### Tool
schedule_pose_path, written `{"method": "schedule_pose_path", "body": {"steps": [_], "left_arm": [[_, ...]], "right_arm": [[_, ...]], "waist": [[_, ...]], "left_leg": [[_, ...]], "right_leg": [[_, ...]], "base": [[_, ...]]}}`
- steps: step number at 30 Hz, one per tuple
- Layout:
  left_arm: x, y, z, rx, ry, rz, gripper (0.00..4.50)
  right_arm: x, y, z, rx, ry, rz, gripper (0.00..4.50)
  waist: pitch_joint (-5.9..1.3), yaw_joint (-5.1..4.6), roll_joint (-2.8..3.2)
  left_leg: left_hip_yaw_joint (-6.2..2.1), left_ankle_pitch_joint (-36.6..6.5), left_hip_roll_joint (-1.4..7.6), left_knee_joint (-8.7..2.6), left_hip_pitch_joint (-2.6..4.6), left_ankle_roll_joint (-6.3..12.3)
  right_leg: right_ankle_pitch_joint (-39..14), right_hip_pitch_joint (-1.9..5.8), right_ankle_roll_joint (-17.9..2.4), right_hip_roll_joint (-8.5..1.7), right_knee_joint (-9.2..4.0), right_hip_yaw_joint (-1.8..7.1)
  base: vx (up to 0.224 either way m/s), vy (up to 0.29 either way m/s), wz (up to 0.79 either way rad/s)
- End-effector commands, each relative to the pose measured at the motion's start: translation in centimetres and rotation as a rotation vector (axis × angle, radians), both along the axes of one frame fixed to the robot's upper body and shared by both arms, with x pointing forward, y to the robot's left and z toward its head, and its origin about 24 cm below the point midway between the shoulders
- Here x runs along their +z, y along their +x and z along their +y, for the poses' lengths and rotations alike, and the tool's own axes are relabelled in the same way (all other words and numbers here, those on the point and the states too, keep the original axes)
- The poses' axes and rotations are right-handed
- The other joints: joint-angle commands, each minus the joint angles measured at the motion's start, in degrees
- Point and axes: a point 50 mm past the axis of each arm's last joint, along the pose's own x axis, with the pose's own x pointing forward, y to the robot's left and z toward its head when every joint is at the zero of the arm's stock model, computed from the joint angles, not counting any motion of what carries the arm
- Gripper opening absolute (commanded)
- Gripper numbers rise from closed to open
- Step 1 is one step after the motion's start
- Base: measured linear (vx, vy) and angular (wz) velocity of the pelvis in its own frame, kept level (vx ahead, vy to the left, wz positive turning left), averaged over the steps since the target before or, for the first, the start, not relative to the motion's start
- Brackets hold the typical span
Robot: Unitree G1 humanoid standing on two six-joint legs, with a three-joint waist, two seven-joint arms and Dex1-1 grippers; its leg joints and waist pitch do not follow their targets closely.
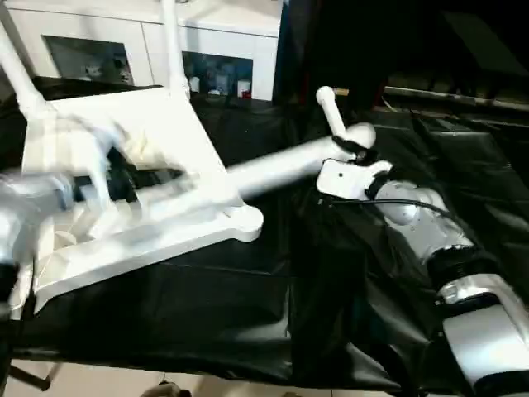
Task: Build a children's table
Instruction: Insert table leg to table base
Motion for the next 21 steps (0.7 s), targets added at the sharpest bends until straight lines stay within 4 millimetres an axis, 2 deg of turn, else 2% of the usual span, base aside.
{"method": "schedule_pose_path", "body": {"steps": [1,4,5,6,9,11,14,16,17,19,21], "left_arm": [[0.1,-0.1,0.1,-0.013,-0.029,0.009,2.93],[0.3,-0.6,0.2,-0.043,-0.031,0.012,3.01],[0.3,-0.5,0.3,-0.03,-0.028,0.002,3.32],[0.4,-0.4,0.3,-0.01,-0.031,-0.006,3.41],[0.2,0.2,0.4,0.041,0.01,-0.038,3.42],[-0.4,0.4,0.1,0.058,0.055,-0.037,3.85],[-1.5,0.5,-0.6,0.069,0.122,-0.029,3.84],[-1.7,0.5,-0.7,0.067,0.142,-0.032,3.82],[-2.5,0.5,-1.4,0.072,0.167,-0.027,3.82],[-3.0,0.7,-1.8,0.086,0.189,-0.035,3.82],[-3.4,0.9,-2.2,0.106,0.195,-0.034,3.82]], "right_arm": [[-0.4,-0.2,-0.5,-0.025,0.024,0.019,1.64],[-0.6,-0.3,-0.5,-0.02,0.03,0.029,1.43],[-0.6,-0.3,-0.5,-0.019,0.034,0.031,1.25],[-0.7,-0.3,-0.4,-0.018,0.037,0.033,1.15],[-0.7,-0.3,-0.4,-0.015,0.05,0.038,0.98],[-0.8,-0.3,-0.3,-0.014,0.059,0.045,0.7],[-1.0,-0.4,-0.1,-0.011,0.065,0.046,0.59],[-1.0,-0.4,0.0,-0.01,0.067,0.045,0.44],[-1.1,-0.5,0.1,-0.011,0.075,0.045,0.44],[-1.2,-0.6,0.1,-0.012,0.076,0.046,0.12],[-1.3,-0.6,0.1,-0.014,0.078,0.047,0.11]], "waist": [[-4.12,-0.13,0.32],[-4.06,-0.02,0.24],[-4.03,-0.07,0.26],[-4.01,-0.05,0.24],[-3.96,-0.04,0.17],[-3.97,-0.02,0.2],[-4.03,0.0,0.33],[-4.1,0.09,0.28],[-4.13,0.09,0.27],[-4.17,0.15,0.15],[-4.15,0.1,0.1]], "left_leg": [[-1.41,-11.1,2.63,-3.51,1.27,0.49],[-1.38,-11.2,2.68,-3.53,1.29,0.66],[-1.35,-11.5,2.65,-3.51,1.29,0.68],[-1.35,-11.8,2.66,-3.52,1.28,0.58],[-1.43,-12.5,2.71,-3.58,1.32,0.45],[-1.43,-12.4,2.74,-3.59,1.34,0.49],[-1.47,-12.1,2.81,-3.64,1.31,0.4],[-1.51,-11.7,2.86,-3.62,1.29,0.6],[-1.47,-11.2,2.8,-3.59,1.18,0.69],[-1.46,-10.8,2.8,-3.53,1.06,1.06],[-1.39,-10.8,2.65,-3.48,1.07,1.29]], "right_leg": [[-5.8,2.95,-12.0,-4.23,-4.21,3.04],[-5.9,2.9,-12.4,-4.31,-4.25,3.09],[-6.4,2.84,-12.3,-4.25,-4.33,3.08],[-6.9,2.9,-12.2,-4.33,-4.4,3.11],[-8.3,2.83,-11.6,-4.3,-4.55,3.09],[-8.5,2.8,-11.3,-4.32,-4.59,3.13],[-8.0,2.79,-11.3,-4.33,-4.5,3.13],[-6.8,2.84,-11.5,-4.4,-4.42,3.14],[-6.0,2.93,-11.8,-4.43,-4.29,3.15],[-5.3,3.03,-11.8,-4.49,-4.33,3.16],[-5.6,2.99,-11.8,-4.35,-4.44,3.1]], "base": [[0.0,0.0,0.0],[0.0,0.0,0.0],[0.0,0.0,0.0],[0.0,0.0,0.0],[0.0,0.0,0.0],[0.0,0.0,0.0],[0.0,0.0,0.0],[0.0,0.0,0.0],[0.0,0.0,0.0],[0.0,0.0,0.0],[0.0,0.0,0.0]]}}
